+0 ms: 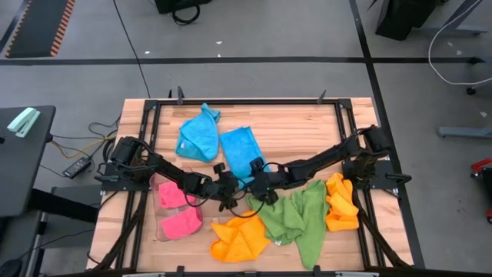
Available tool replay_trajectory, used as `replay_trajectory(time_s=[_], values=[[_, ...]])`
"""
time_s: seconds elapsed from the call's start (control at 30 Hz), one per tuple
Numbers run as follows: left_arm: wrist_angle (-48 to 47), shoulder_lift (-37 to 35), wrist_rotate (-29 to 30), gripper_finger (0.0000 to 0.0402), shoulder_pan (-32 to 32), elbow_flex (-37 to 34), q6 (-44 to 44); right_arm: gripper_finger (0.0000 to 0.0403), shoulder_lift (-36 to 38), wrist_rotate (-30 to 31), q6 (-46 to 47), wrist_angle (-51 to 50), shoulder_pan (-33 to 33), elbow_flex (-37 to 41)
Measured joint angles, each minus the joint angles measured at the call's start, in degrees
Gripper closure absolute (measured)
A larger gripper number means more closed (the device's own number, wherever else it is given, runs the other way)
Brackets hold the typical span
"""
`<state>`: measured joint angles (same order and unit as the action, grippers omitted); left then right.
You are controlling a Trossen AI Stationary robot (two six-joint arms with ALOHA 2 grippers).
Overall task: Fold microfiber towels
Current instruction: Fold the bottom blue microfiber cloth
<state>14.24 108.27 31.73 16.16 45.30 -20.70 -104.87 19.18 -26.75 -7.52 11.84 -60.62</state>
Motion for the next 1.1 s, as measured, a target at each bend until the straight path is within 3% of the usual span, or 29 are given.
replay_trajectory(time_s=[0.63, 0.77, 1.0, 1.1], values=[[1.6, 0.1, -0.9, 0.0384, -0.2, -0.1, -2.2, 0.0164, -5.6, 1.1, -1.6, 7.0, -1.8, 2.4], [1.5, 0.1, -0.9, 0.037, -0.2, 0.0, -2.4, 0.0201, -5.6, 1.4, -2.4, 6.6, -1.9, 2.4], [1.7, 0.1, -1.5, 0.0392, -0.2, 0.0, -1.1, 0.0294, -5.7, 1.9, -3.4, 6.0, -2.0, 2.6], [2.1, 0.1, -2.6, 0.0369, 0.2, 0.0, 2.4, 0.0332, -5.8, 2.0, -4.0, 6.0, -2.4, 2.6]])
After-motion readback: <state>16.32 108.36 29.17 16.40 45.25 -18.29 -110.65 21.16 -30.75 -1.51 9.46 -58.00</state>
